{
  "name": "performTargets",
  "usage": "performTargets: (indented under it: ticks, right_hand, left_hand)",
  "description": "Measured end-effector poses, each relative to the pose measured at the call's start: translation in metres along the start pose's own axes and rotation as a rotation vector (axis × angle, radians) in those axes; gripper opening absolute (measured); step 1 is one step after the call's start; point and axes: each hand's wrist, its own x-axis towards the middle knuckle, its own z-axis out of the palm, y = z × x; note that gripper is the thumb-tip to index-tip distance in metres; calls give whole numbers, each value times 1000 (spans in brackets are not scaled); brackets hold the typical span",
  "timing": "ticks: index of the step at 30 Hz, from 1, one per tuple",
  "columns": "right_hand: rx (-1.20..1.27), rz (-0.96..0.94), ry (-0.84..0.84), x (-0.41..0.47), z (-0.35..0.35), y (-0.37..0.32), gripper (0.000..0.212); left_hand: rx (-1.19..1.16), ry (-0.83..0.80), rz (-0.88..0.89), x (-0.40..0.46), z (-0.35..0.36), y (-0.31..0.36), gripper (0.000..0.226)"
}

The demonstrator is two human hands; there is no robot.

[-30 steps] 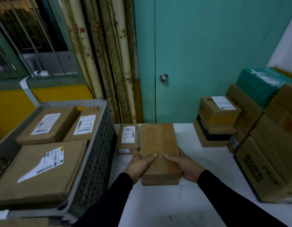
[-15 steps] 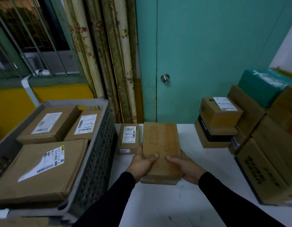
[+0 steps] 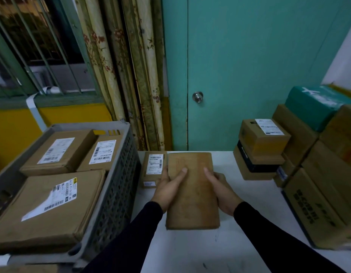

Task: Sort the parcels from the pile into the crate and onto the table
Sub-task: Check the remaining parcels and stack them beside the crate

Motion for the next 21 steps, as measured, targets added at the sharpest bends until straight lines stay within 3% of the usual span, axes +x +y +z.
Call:
performTargets:
  ticks: [2,4,9,16,21]
  right_hand:
    - [-23,-51,14,-1,4,1,73]
    - [-29,-81,8,-1,5,2,68]
    - [-17,-118,15,1,10,1,49]
    - [-18,-121,40,-5,13,4,29]
    - [-23,-142,29,-5,16,-3,27]
  left_hand:
    - [13,16,11,-5,3,4,69]
    - [41,3,49,-13,7,9,50]
    - [84,54,115,-13,6,7,26]
    - [124,65,136,-18,8,6,33]
    - [152,81,188,-16,7,10,39]
